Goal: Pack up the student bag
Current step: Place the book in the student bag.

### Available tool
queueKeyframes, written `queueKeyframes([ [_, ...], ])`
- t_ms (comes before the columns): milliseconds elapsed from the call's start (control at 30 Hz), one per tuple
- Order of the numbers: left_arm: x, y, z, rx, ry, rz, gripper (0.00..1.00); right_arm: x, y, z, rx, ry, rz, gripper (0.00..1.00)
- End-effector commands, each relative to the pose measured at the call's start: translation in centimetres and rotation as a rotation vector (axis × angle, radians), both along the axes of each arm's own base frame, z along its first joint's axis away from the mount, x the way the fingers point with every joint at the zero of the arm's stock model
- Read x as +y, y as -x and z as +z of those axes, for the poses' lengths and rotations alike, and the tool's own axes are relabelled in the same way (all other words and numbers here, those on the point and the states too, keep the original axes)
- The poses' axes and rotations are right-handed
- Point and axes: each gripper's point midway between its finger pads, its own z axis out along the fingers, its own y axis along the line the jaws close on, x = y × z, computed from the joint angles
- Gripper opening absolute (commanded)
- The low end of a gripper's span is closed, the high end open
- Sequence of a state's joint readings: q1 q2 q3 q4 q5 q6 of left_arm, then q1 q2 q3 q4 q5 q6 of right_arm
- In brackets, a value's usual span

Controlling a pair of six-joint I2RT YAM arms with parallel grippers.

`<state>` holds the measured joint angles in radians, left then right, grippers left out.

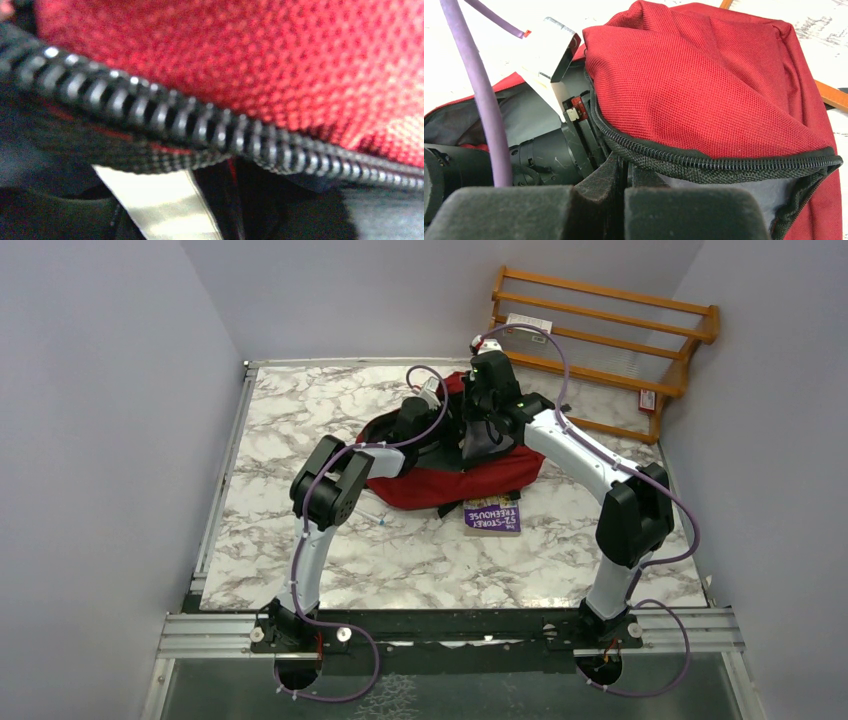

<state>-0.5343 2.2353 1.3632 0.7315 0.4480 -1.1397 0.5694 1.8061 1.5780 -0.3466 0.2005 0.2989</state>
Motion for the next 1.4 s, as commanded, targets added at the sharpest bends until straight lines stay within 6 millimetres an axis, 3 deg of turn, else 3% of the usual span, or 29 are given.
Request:
queueKeyframes([
  [0,-0.6,-0.1,4.3,-0.152,0.048,-0.025,0.55,0.0,-0.2,3.0,-0.063,-0.032,-0.011,0.01],
  [200,0.0,0.2,3.7,-0.155,-0.016,-0.028,0.79,-0.9,-0.3,2.6,-0.064,0.002,-0.038,0.0],
  [467,2.5,-0.1,2.6,-0.12,-0.12,-0.006,0.99,-1.6,-0.4,2.2,-0.069,0.038,-0.06,0.01],
  [767,4.7,-0.9,0.8,-0.071,-0.366,-0.024,0.99,-2.1,-0.7,2.0,-0.071,0.07,-0.08,0.01],
  [933,6.5,-0.5,1.2,-0.067,-0.437,-0.001,0.99,-2.3,-0.8,1.9,-0.074,0.084,-0.082,0.01],
  [1133,9.7,0.7,0.8,-0.019,-0.522,0.043,0.99,-2.0,-0.9,1.4,-0.067,0.097,-0.062,0.01],
  [1367,12.8,3.0,2.0,-0.049,-0.599,0.077,0.99,-2.0,-1.2,0.4,-0.037,0.143,-0.044,0.12],
])
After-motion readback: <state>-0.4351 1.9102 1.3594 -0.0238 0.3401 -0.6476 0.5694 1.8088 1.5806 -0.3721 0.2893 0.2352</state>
